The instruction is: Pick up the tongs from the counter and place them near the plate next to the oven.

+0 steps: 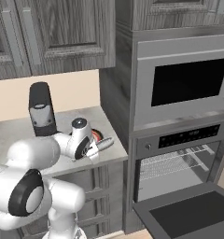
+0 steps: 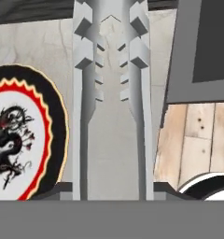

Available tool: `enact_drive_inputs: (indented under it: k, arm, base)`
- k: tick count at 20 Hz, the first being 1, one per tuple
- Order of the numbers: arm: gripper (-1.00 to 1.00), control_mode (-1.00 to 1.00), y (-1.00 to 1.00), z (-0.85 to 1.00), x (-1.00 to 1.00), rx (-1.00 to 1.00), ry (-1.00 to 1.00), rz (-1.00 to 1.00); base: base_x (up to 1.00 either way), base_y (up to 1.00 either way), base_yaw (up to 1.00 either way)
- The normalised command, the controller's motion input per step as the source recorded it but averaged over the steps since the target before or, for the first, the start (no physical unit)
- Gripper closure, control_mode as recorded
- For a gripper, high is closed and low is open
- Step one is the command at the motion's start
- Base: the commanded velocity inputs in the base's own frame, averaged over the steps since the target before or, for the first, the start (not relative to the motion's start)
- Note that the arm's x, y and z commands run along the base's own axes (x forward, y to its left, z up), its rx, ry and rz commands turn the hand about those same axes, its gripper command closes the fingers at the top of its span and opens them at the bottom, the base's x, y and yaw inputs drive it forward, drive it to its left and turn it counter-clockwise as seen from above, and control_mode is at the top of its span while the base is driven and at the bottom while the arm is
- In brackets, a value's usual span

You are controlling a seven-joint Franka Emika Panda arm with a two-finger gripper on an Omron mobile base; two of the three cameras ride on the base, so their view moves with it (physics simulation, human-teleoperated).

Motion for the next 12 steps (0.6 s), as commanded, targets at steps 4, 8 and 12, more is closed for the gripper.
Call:
enact_drive_inputs:
  k: [4, 8, 12]
  arm:
    - [1.00, -1.00, -0.01, -0.32, 0.41, 0.06, 0.00, -0.05]
    - [1.00, -1.00, -0.02, -0.27, 0.49, 0.07, 0.01, -0.02]
    - [1.00, -1.00, -0.09, -0.26, 0.46, 0.07, 0.04, -0.01]
  base:
    - [0.00, 0.00, 0.00]
    - [0.00, 0.00, 0.00]
    - [0.00, 0.00, 0.00]
